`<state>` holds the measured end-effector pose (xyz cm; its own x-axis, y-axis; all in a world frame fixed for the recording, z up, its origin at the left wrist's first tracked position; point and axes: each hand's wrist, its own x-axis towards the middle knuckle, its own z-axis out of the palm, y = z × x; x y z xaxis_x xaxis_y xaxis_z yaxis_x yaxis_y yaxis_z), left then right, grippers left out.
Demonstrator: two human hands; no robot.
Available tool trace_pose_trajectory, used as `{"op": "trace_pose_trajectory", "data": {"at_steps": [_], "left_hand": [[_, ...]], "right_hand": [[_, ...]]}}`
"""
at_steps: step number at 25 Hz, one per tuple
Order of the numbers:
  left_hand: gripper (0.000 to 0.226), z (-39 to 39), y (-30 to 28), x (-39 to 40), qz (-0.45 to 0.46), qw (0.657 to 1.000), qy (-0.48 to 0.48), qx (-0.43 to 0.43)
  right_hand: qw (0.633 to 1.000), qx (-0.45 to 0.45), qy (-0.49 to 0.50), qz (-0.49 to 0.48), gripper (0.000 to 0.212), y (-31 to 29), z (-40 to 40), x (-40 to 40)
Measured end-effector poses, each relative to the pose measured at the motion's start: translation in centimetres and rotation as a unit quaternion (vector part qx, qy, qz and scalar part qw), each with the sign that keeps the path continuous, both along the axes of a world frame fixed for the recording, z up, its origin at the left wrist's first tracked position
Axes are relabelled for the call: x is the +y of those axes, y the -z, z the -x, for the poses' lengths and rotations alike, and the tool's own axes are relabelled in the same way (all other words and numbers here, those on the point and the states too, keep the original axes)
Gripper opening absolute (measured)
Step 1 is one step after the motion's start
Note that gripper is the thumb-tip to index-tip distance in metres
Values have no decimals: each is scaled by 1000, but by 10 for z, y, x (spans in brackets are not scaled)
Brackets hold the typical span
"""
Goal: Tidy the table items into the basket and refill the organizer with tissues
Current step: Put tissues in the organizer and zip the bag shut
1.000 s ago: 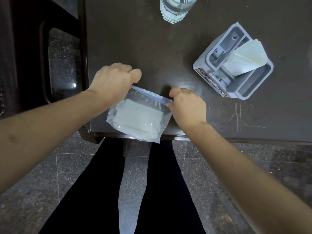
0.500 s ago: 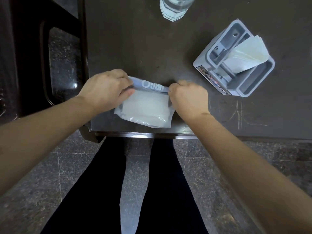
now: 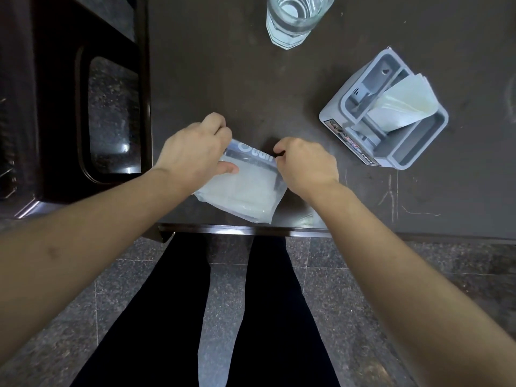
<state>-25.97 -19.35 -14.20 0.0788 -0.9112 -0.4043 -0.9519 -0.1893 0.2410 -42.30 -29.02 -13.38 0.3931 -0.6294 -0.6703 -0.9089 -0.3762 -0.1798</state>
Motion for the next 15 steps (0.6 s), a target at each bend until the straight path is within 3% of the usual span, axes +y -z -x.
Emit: {"op": "trace_pose_trajectory", "data": {"at_steps": [4,7,10,12,15], "left_hand": [[55,-1,-2,8,15,999,29,-34],[50,-6,-9,4,25,999,36,15],[45,-18,-22,-11,-12,986,-23,164],[36,-23,-26,-22,37,989,-30,137],[23,-23,-40,-38,206,976,-41,66]], "right_hand": [[980,-20,77,-184,22,-11,2,-9],[978,-64,79,-183,17,-23,4,-9],[987,-134,61,-69,12,-30,5,-7],[974,-205,18,90,12,-33,6,-5],[889,-269,-64,365,17,-36,10,-3]]}}
